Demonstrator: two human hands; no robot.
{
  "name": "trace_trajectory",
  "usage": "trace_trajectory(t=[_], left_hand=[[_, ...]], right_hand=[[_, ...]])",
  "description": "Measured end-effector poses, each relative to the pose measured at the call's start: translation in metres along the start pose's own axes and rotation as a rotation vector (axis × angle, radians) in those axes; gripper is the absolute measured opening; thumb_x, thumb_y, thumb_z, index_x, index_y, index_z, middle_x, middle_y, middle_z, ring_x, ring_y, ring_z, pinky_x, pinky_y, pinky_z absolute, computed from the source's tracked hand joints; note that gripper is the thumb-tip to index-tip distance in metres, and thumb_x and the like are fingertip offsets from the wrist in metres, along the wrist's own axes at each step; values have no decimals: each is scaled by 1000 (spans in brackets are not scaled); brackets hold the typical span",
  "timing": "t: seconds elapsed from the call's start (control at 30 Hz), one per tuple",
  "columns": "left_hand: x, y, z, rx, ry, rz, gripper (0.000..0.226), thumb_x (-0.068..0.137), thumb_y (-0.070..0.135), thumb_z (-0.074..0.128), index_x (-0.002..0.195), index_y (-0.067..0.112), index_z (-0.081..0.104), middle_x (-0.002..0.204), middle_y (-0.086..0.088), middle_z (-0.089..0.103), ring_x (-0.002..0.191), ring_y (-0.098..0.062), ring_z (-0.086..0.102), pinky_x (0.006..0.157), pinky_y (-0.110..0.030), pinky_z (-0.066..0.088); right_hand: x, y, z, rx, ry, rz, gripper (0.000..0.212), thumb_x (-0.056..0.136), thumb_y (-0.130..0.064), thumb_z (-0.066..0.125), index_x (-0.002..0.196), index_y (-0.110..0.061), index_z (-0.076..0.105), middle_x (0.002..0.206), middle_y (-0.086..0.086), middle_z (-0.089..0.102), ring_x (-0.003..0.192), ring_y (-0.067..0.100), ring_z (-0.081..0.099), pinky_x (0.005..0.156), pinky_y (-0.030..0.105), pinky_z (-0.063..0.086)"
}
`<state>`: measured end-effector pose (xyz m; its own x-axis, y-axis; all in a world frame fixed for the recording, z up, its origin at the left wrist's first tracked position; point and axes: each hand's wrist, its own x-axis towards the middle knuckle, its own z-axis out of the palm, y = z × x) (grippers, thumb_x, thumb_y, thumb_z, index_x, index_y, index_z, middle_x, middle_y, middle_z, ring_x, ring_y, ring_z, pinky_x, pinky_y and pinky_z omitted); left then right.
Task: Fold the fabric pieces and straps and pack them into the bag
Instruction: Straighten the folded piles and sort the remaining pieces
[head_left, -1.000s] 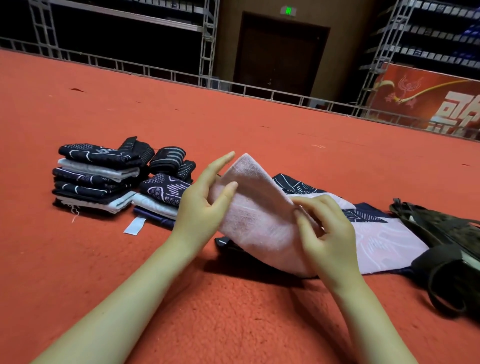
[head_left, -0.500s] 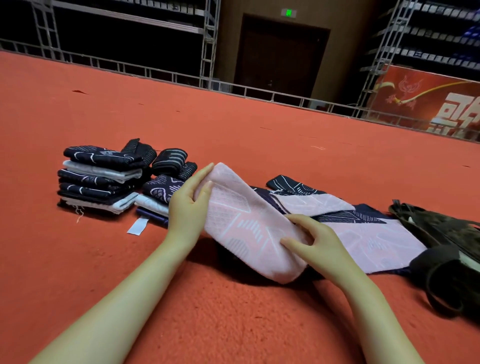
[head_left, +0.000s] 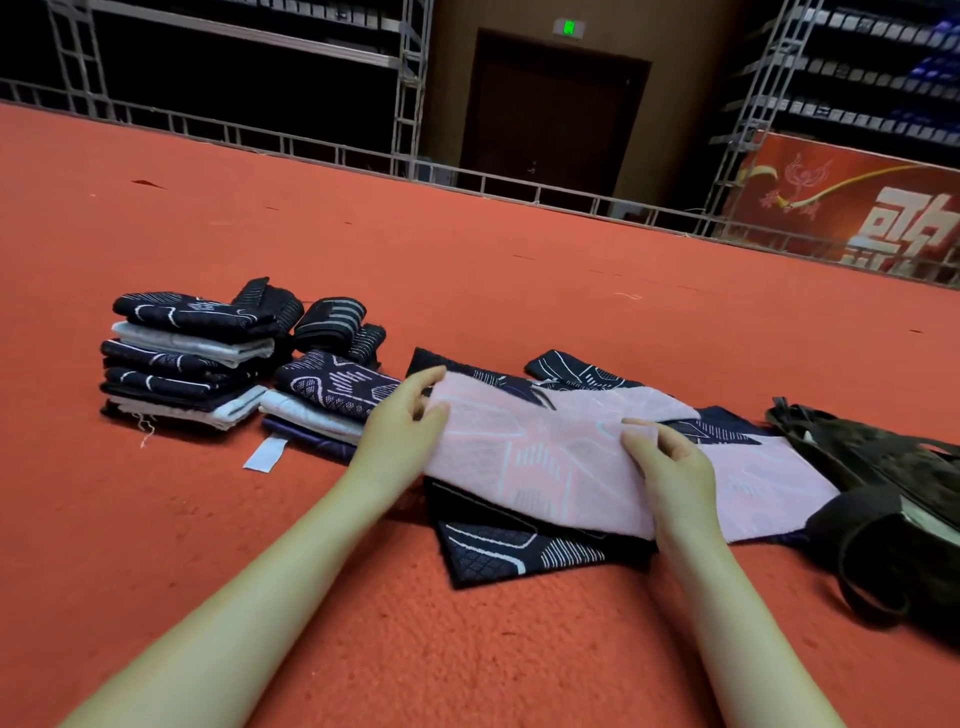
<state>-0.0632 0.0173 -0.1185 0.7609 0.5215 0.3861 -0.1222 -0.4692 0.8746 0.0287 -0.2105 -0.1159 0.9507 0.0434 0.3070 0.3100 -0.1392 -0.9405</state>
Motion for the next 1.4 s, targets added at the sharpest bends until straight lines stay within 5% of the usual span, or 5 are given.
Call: trace_trajectory(t=[0.23,0.57,0.77,0.93,1.4], left_hand=[[-2,-22,2,399,-140,-37,40,89,11,53,128,12,58,130,-5,60,119,-22,53,97,-24,35],[-1,-20,3,443,-134,18,37,88,14,55,124,14,61,125,-4,62,116,-21,53,97,-26,36],[-1,-22,5,509,-153,25,39,89,16,51,128,17,59,118,-7,61,114,-24,53,94,-29,38],[-3,-23,8,532,-143,14,41,90,17,50,130,18,57,114,-8,56,112,-25,52,91,-30,39],[-10,-18,18,534,8,261,38,78,23,51,109,13,70,112,-8,58,108,-31,50,92,-45,45]], right_hand=[[2,25,4,-797,-322,-124,24,86,-11,50,110,-12,56,112,8,64,103,28,57,72,29,33],[-1,9,0,-377,-117,-66,9,82,-10,57,83,-13,65,79,3,67,76,21,58,65,32,41],[-9,-4,17,183,-310,149,24,98,-25,48,98,-11,67,68,-1,59,53,6,50,49,14,40],[-16,14,20,-418,-421,-253,28,84,-10,62,102,-30,69,92,-6,57,81,1,53,75,11,40],[-22,25,32,-556,-434,-449,36,78,-25,73,114,-25,65,115,-9,45,114,4,36,93,4,25]])
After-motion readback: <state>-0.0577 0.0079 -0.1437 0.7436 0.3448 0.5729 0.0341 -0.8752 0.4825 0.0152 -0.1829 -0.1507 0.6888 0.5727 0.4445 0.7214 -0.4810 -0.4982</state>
